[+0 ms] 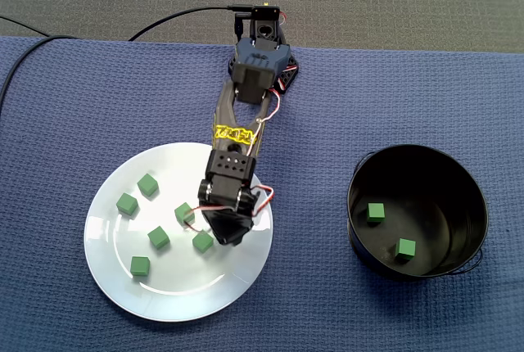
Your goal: Pick up the items on the white plate and put them in the black container.
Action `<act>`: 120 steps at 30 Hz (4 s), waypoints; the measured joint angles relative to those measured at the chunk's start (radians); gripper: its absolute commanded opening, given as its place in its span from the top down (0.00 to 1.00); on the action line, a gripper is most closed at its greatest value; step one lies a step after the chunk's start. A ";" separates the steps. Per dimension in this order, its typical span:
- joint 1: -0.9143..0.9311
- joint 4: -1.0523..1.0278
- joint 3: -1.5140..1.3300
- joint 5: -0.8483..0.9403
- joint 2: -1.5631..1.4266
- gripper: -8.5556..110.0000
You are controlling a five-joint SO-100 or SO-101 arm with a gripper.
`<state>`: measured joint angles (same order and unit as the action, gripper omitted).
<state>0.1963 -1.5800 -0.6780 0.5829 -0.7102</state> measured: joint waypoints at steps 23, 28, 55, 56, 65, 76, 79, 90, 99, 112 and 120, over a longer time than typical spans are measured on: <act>-0.730 -0.071 -0.155 -0.127 -1.039 0.93; -0.750 -0.057 -0.140 -0.167 -0.788 0.93; -0.762 -0.104 0.005 -0.149 -0.471 0.59; -0.726 -0.114 -0.005 -0.140 -0.537 0.59; -0.092 -0.006 -0.221 -0.104 -0.905 0.61; 0.241 0.018 -0.319 -0.307 -0.647 0.63; 0.247 0.006 -0.385 -0.288 -0.617 0.65; 0.331 -0.021 -0.391 0.115 -0.449 0.70; 0.393 -0.009 -0.265 0.341 -0.308 0.70; 0.330 0.092 -0.229 0.374 -0.198 0.71; 0.301 0.123 -0.229 0.374 -0.135 0.72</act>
<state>0.4970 -1.4573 -0.9066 0.9572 -0.8452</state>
